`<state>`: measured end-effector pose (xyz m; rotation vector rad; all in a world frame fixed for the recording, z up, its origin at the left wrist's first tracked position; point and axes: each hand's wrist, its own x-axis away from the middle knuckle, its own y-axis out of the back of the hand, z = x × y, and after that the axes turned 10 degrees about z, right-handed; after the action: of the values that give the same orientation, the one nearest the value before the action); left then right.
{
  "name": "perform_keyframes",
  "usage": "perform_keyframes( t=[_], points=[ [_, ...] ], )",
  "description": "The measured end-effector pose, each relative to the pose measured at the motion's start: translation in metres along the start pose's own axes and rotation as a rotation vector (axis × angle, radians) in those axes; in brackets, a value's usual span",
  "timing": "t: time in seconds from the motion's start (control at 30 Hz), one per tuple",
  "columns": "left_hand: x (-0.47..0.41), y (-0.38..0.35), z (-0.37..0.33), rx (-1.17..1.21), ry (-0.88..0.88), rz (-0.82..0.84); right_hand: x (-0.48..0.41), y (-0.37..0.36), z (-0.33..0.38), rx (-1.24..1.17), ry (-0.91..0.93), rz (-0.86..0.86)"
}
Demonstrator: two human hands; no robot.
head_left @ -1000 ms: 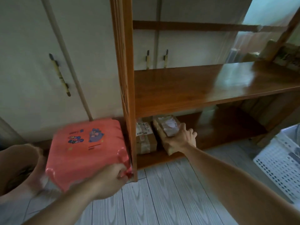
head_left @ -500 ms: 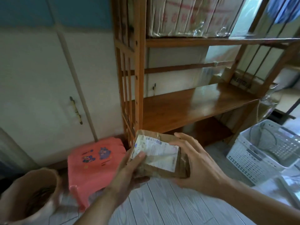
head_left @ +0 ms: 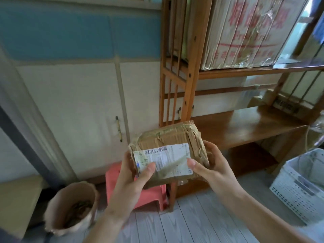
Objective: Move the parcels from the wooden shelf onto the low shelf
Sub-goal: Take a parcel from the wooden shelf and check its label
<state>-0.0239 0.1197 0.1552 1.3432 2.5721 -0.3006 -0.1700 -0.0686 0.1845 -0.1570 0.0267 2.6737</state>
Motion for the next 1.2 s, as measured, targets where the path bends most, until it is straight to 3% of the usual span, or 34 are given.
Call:
perform_keyframes(
  t=[0.2,0.3,0.47,0.6,0.77,0.93,1.07,1.13,1.2],
  points=[
    [0.005,-0.005,0.014,-0.123,-0.085,-0.080,-0.001,0.006,-0.011,0.112,0.020,0.171],
    [0.006,-0.011,0.020,-0.147,-0.107,-0.074,0.003,0.009,-0.016,-0.003,-0.078,0.265],
    [-0.001,-0.016,0.011,-0.147,-0.087,0.046,0.003,0.013,-0.014,-0.200,-0.096,0.208],
    [-0.011,-0.012,0.002,0.279,0.142,-0.057,0.002,0.021,-0.005,-0.185,0.050,0.191],
    [-0.012,-0.007,-0.006,0.467,0.327,0.160,-0.002,0.031,0.019,0.145,0.224,0.301],
    [-0.013,-0.018,0.005,0.324,0.090,0.183,0.004,0.034,0.012,0.219,0.183,0.342],
    [-0.006,-0.018,0.011,0.361,0.001,0.237,0.002,0.035,0.013,0.010,0.087,0.258],
    [-0.003,-0.018,0.014,0.240,-0.034,0.265,0.000,0.038,0.015,0.016,0.036,0.209],
    [-0.003,-0.018,0.017,0.058,-0.056,0.192,-0.002,0.042,0.013,0.155,0.062,0.200]
  ],
)
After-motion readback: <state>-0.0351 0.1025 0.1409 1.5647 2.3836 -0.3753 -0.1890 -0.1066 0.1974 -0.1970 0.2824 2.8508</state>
